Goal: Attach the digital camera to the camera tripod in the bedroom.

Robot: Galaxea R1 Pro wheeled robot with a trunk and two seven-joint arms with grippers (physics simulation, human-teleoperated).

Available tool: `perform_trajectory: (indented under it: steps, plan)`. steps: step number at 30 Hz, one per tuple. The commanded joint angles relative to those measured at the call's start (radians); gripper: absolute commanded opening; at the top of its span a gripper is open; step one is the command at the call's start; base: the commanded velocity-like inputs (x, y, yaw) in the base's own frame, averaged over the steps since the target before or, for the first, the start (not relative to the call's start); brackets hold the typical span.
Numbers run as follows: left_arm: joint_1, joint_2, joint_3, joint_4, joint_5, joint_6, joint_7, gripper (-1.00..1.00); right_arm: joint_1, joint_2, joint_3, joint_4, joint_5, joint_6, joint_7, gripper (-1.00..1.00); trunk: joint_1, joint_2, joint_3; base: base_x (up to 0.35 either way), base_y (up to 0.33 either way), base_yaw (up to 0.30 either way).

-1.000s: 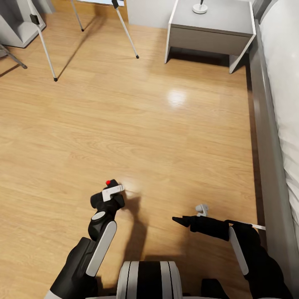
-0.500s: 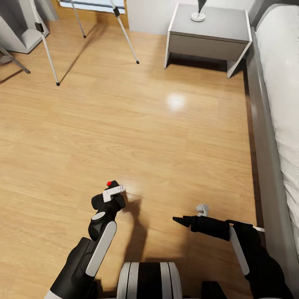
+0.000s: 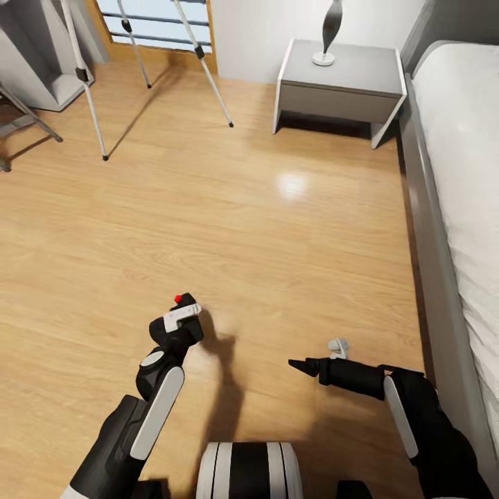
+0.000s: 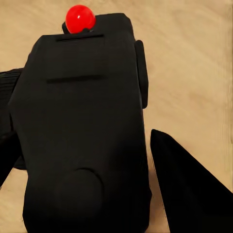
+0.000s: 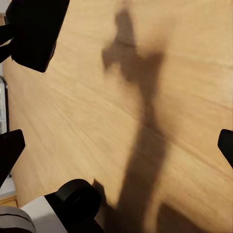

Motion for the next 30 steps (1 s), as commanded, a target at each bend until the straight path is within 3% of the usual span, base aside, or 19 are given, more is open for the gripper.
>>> perform_trajectory:
  steps: [1,3,6,7,8,9,12,13,16,22,30]
  plan:
    - [-0.001,0.012,0.000,-0.002,0.017,-0.001,-0.007,-1.00,0.000,0.000,-0.001,-0.002,-0.007,0.010,0.000,1.00,-0.001,0.000,0.003,0.000,0.000,0.000]
    - [-0.001,0.036,0.001,-0.003,0.042,-0.012,-0.047,-1.00,0.000,0.000,-0.001,-0.004,-0.007,0.013,0.003,1.00,-0.001,0.001,0.011,0.000,0.000,0.000]
    - [-0.001,0.091,0.013,-0.003,0.120,-0.040,-0.163,-1.00,0.000,-0.001,-0.001,-0.006,-0.008,0.016,0.009,1.00,-0.003,0.001,0.023,0.000,0.000,0.000]
    - [-0.001,0.125,0.025,0.000,0.171,-0.054,-0.229,-1.00,0.000,-0.001,-0.001,-0.007,-0.008,0.017,0.012,1.00,-0.003,0.001,0.027,0.000,0.000,0.000]
    - [-0.001,0.144,0.033,0.003,0.199,-0.060,-0.263,-1.00,0.000,-0.001,-0.001,-0.007,-0.009,0.018,0.013,1.00,-0.004,0.002,0.030,0.000,0.000,0.000]
    - [-0.001,0.181,0.049,0.006,0.258,-0.068,-0.329,-1.00,0.000,-0.001,-0.001,-0.007,-0.009,0.018,0.015,1.00,-0.004,0.002,0.034,0.000,0.000,0.000]
    - [-0.001,0.230,0.068,0.011,0.346,-0.074,-0.420,-1.00,0.000,-0.001,-0.001,-0.008,-0.009,0.019,0.016,1.00,-0.006,0.003,0.046,0.000,0.000,0.000]
    - [-0.001,0.258,0.075,0.015,0.400,-0.076,-0.470,-1.00,0.000,-0.001,0.000,-0.008,-0.009,0.020,0.017,1.00,-0.006,0.003,0.050,0.000,0.000,0.000]
    - [-0.001,0.298,0.083,0.033,0.485,-0.078,-0.531,-1.00,0.000,-0.001,0.000,-0.008,-0.010,0.020,0.019,1.00,-0.007,0.004,0.061,0.000,0.000,0.000]
    - [-0.001,0.325,0.087,0.051,0.549,-0.070,-0.565,-1.00,0.000,0.000,0.001,-0.009,-0.010,0.020,0.020,1.00,-0.010,0.005,0.085,0.000,0.000,0.000]
    - [-0.001,0.331,0.088,0.054,0.569,-0.061,-0.577,-1.00,0.000,0.000,0.005,-0.009,-0.008,0.039,0.019,1.00,-0.014,0.007,0.116,0.000,0.000,0.000]
